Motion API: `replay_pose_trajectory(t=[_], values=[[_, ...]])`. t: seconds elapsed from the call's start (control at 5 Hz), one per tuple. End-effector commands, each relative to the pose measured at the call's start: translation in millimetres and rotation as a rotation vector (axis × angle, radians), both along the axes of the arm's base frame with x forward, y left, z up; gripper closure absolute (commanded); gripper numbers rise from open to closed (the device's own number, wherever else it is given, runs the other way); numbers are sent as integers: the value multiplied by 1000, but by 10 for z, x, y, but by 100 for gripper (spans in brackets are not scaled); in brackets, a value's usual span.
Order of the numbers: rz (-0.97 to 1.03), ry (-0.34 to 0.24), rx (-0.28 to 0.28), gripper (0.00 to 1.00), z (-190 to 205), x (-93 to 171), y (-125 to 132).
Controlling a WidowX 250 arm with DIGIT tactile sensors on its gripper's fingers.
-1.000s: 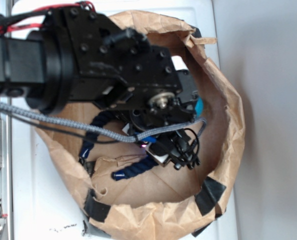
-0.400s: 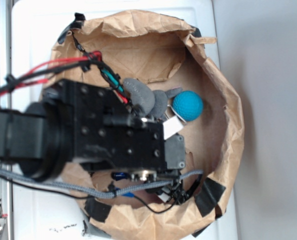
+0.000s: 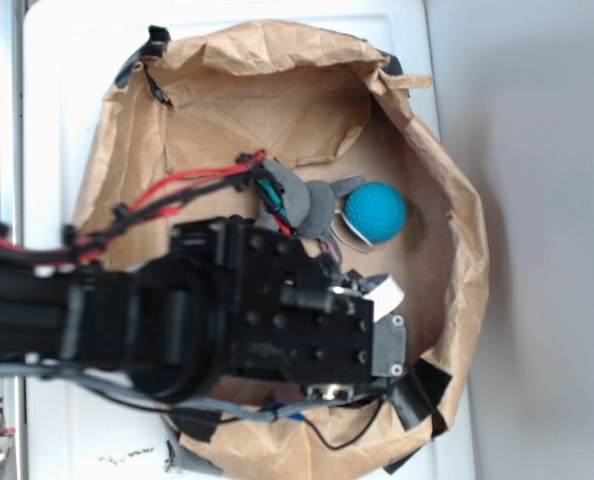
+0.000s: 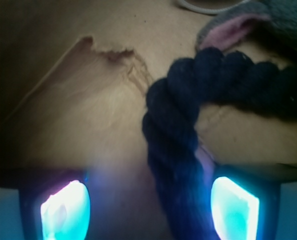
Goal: Grab the blue rope.
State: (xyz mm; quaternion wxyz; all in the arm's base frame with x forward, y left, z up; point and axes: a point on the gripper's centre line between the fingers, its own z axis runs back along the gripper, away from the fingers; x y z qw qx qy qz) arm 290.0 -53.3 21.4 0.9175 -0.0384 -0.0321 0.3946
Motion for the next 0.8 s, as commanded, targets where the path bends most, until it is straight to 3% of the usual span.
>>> replay_pose_trajectory(t=[0.0,0.2,0.4,0.6], values=[[-28,-106,3,0,-58,119,100],[-60,-135,-2,84,-114,93,129],[-46,-115,-31,100,-8,100,150],[-52,-71,-78,100,174,85,157]])
